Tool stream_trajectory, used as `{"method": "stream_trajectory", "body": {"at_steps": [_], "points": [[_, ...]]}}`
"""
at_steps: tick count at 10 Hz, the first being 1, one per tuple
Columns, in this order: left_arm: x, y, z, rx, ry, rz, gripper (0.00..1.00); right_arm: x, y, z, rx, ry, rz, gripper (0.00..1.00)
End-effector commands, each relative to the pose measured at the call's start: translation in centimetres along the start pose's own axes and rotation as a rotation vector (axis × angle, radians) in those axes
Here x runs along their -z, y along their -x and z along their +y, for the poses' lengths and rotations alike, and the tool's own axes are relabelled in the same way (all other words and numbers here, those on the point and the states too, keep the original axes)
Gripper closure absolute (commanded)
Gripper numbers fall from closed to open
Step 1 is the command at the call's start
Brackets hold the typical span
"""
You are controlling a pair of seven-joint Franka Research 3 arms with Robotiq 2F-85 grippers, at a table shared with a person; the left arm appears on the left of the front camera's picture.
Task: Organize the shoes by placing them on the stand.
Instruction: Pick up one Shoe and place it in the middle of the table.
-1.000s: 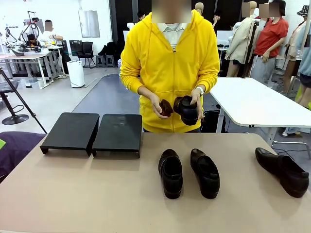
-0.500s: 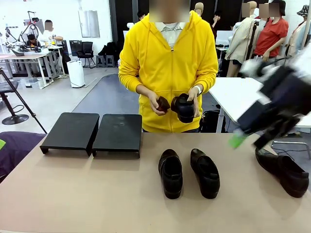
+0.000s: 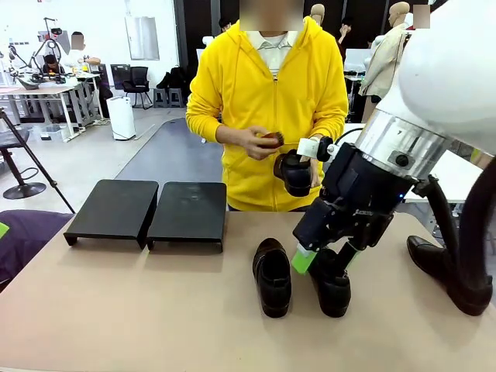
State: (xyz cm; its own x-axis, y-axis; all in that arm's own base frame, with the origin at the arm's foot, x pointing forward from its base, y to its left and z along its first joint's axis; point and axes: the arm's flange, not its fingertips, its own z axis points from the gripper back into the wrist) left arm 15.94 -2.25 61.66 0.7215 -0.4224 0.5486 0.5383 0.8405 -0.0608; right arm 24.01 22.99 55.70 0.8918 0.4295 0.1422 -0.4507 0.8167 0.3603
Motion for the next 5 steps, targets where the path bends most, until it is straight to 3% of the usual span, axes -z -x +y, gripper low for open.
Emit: {"method": "stream_trajectory", "body": {"at_steps": [1, 3, 5], "points": [[-0.2, 0.3, 0.0, 0.009, 0.0, 0.003, 0.0, -0.7, 0.9, 0.0, 0.018, 0.012, -0.013, 0.0], [-0.2, 0.3, 0.0, 0.009, 0.0, 0.003, 0.0, -0.4, 0.2, 0.0, -0.003, 0.001, -0.008, 0.0], [-0.2, 0.3, 0.0, 0.009, 0.0, 0.003, 0.0, -2.6, -2.2, -6.6, 0.039, 0.012, -0.075, 0.0]]}}
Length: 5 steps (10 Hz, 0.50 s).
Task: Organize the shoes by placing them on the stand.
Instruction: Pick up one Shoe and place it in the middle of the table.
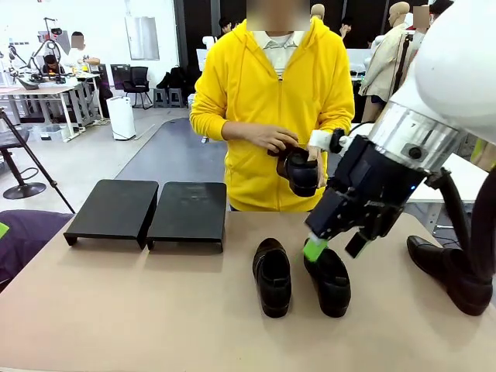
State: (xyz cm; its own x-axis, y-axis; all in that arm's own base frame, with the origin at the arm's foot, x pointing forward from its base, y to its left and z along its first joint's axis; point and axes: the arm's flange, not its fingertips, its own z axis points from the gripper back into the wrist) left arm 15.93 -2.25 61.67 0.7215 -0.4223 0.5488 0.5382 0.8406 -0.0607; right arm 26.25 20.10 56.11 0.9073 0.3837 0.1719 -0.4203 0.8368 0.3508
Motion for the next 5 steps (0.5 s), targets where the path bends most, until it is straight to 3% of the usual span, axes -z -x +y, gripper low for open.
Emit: {"method": "stream_trajectory", "body": {"at_steps": [1, 5], "points": [[-0.1, 0.3, 0.0, 0.009, 0.0, 0.003, 0.0, -3.0, -1.5, -6.4, 0.006, -0.052, -0.012, 0.0], [-0.1, 0.3, 0.0, 0.009, 0.0, 0.003, 0.0, -8.1, 7.8, -11.4, 0.038, -0.051, 0.065, 0.0]]}}
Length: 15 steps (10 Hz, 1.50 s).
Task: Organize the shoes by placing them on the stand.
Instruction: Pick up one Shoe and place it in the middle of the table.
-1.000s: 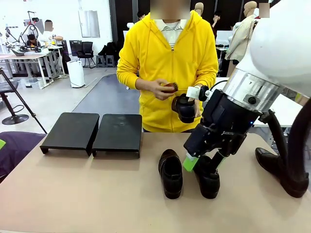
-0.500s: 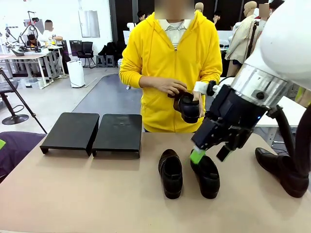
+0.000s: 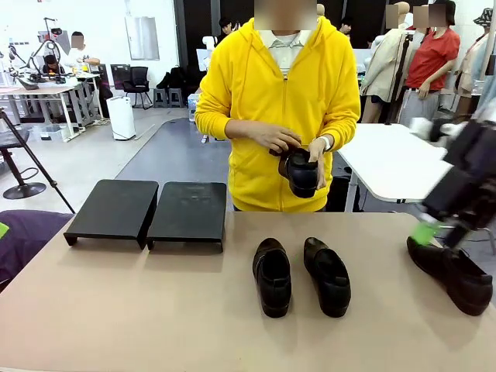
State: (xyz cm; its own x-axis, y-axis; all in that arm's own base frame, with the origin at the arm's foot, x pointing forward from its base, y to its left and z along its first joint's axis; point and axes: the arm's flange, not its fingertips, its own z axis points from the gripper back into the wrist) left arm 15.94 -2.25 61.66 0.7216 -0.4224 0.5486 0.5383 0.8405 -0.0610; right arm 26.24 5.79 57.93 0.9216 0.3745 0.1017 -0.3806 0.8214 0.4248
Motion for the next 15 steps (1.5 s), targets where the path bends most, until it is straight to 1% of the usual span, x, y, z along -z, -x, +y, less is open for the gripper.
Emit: {"method": "stream_trajectory", "body": {"at_steps": [1, 2, 3, 4, 5, 6, 8, 9, 10, 11, 12, 14, 15], "points": [[-0.2, 0.3, 0.0, 0.009, 0.0, 0.003, 0.0, -1.1, 4.5, -1.0, 0.045, 0.021, -0.015, 0.0], [-0.2, 0.3, 0.0, 0.009, 0.0, 0.003, 0.0, -1.2, 6.4, -1.7, 0.088, 0.018, -0.034, 0.0], [-0.2, 0.3, 0.0, 0.009, 0.0, 0.003, 0.0, -1.0, 6.7, -1.9, 0.085, 0.013, -0.04, 0.0], [-0.2, 0.3, 0.0, 0.009, 0.0, 0.003, 0.0, -0.7, 5.2, -1.7, 0.082, 0.013, -0.033, 0.0], [-0.2, 0.3, 0.0, 0.009, 0.0, 0.003, 0.0, 0.1, 3.0, -1.3, 0.081, 0.029, -0.074, 0.0], [-0.2, 0.3, 0.0, 0.009, 0.0, 0.003, 0.0, 1.6, -0.3, -0.4, 0.035, 0.035, -0.095, 0.0], [-0.2, 0.3, 0.0, 0.009, 0.0, 0.003, 0.0, 5.4, -7.8, 1.5, -0.013, 0.047, -0.138, 0.0], [-0.2, 0.3, 0.0, 0.009, 0.0, 0.003, 0.0, 7.0, -10.4, 1.9, -0.019, 0.044, -0.144, 0.0], [-0.2, 0.3, 0.0, 0.009, 0.0, 0.003, 0.0, 8.1, -11.9, 2.1, -0.041, 0.031, -0.11, 0.0], [-0.2, 0.3, 0.0, 0.009, 0.0, 0.003, 0.0, 8.0, -12.0, 1.9, -0.038, 0.035, -0.097, 0.0], [-0.2, 0.3, 0.0, 0.009, 0.0, 0.003, 0.0, 7.1, -10.9, 1.6, -0.028, 0.042, -0.093, 0.0], [-0.2, 0.3, 0.0, 0.009, 0.0, 0.003, 0.0, 4.6, -6.8, 0.3, 0.042, 0.107, -0.167, 0.0], [-0.2, 0.3, 0.0, 0.009, 0.0, 0.003, 0.0, 3.5, -4.3, -0.2, 0.045, 0.113, -0.167, 0.0]]}}
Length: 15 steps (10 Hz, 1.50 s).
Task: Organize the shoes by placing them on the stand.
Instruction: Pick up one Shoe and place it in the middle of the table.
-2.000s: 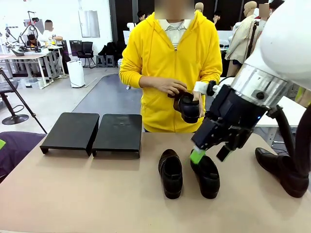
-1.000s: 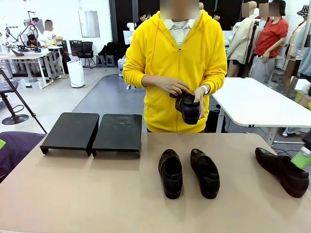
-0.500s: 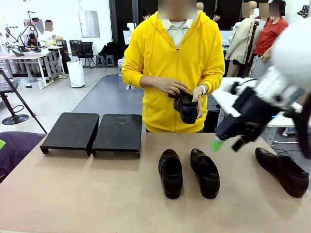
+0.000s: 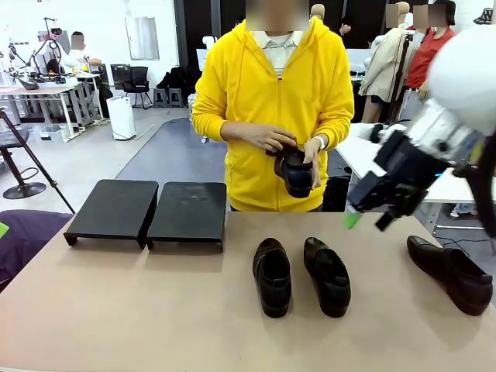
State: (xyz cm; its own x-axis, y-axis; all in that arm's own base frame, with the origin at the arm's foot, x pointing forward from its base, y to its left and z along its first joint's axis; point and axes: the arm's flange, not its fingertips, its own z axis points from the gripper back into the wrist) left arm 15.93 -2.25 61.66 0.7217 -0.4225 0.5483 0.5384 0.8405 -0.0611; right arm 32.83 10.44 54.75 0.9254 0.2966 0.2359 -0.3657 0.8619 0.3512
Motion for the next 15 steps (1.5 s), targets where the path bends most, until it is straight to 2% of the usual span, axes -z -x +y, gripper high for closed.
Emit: {"method": "stream_trajectory", "body": {"at_steps": [1, 3, 5, 6, 9, 10, 12, 13, 14, 15], "points": [[-0.2, 0.3, 0.0, 0.009, 0.0, 0.003, 0.0, -2.8, 5.6, -1.2, 0.085, 0.055, -0.033, 0.0], [-0.2, 0.3, 0.0, 0.009, 0.0, 0.003, 0.0, -5.3, 10.0, -3.3, 0.186, 0.066, -0.123, 0.0], [-0.2, 0.3, 0.0, 0.009, 0.0, 0.003, 0.0, -5.4, 11.4, -4.3, 0.192, 0.059, -0.19, 0.0], [-0.2, 0.3, 0.0, 0.009, 0.0, 0.003, 0.0, -4.6, 10.7, -3.9, 0.167, 0.047, -0.198, 0.0], [-0.2, 0.3, 0.0, 0.009, 0.0, 0.003, 0.0, -0.6, 3.1, -1.4, 0.057, 0.016, -0.14, 0.0], [-0.2, 0.3, 0.0, 0.009, 0.0, 0.003, 0.0, 0.6, 0.8, -0.2, 0.045, 0.008, -0.143, 0.0], [-0.2, 0.3, 0.0, 0.009, 0.0, 0.003, 0.0, 4.1, -3.1, 2.7, 0.041, -0.035, -0.076, 0.0], [-0.2, 0.3, 0.0, 0.009, 0.0, 0.003, 0.0, 5.3, -4.0, 3.2, 0.054, 0.017, -0.035, 0.0], [-0.2, 0.3, 0.0, 0.009, 0.0, 0.003, 0.0, 3.4, -2.9, 1.4, 0.083, 0.043, -0.046, 0.0], [-0.2, 0.3, 0.0, 0.009, 0.0, 0.003, 0.0, -2.1, 0.7, -1.6, 0.078, 0.008, -0.053, 0.0]]}}
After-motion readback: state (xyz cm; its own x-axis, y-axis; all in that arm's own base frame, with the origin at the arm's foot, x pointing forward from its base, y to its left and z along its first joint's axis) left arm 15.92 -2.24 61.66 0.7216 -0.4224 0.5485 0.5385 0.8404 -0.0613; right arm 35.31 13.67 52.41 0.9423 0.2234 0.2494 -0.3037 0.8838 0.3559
